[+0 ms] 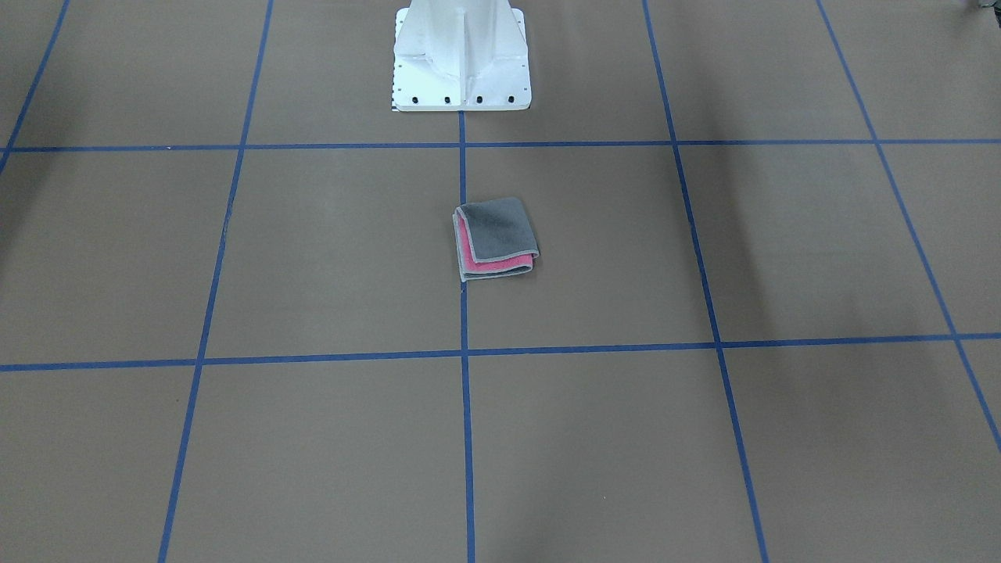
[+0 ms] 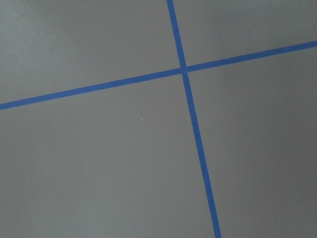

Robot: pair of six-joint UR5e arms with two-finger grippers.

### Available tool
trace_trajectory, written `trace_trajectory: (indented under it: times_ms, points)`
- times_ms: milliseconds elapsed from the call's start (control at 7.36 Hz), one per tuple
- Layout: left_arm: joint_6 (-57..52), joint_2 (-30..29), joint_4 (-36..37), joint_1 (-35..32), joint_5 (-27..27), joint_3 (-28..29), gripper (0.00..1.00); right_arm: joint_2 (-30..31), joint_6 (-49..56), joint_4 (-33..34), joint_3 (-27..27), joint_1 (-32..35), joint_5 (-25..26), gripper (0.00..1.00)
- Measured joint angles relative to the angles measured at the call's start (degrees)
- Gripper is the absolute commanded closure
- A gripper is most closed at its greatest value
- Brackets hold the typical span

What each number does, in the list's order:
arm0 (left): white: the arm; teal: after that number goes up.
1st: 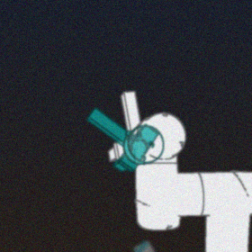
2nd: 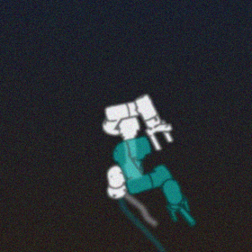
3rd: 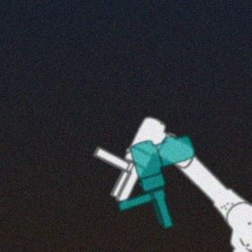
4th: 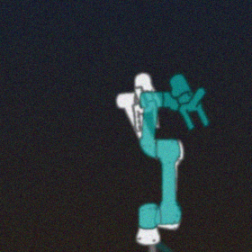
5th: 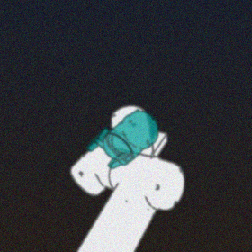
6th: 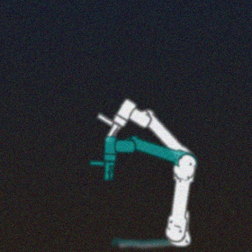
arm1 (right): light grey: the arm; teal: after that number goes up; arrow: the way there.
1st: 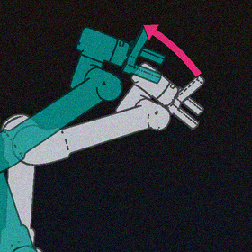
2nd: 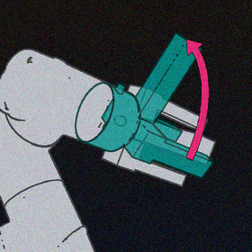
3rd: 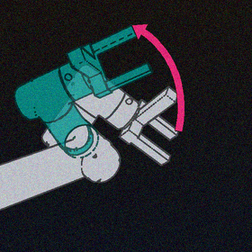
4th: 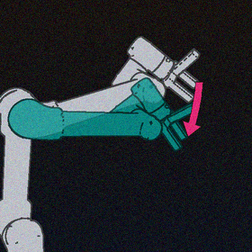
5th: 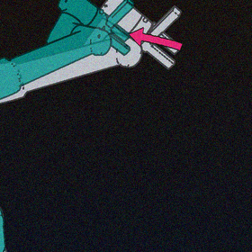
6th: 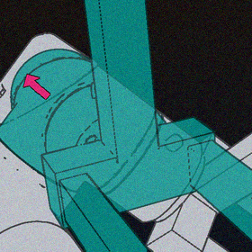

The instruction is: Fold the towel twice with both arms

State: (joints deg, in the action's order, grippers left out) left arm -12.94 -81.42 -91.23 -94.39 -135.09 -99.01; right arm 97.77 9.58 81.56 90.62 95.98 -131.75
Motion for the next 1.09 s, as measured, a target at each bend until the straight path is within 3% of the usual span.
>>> trace_trajectory:
  times_ms: [1086]
  points:
    - [-0.1, 0.9, -0.1, 0.1, 0.0, 0.7, 0.00, 0.1, 0.1, -0.1, -1.0, 0.0, 0.0, 0.00]
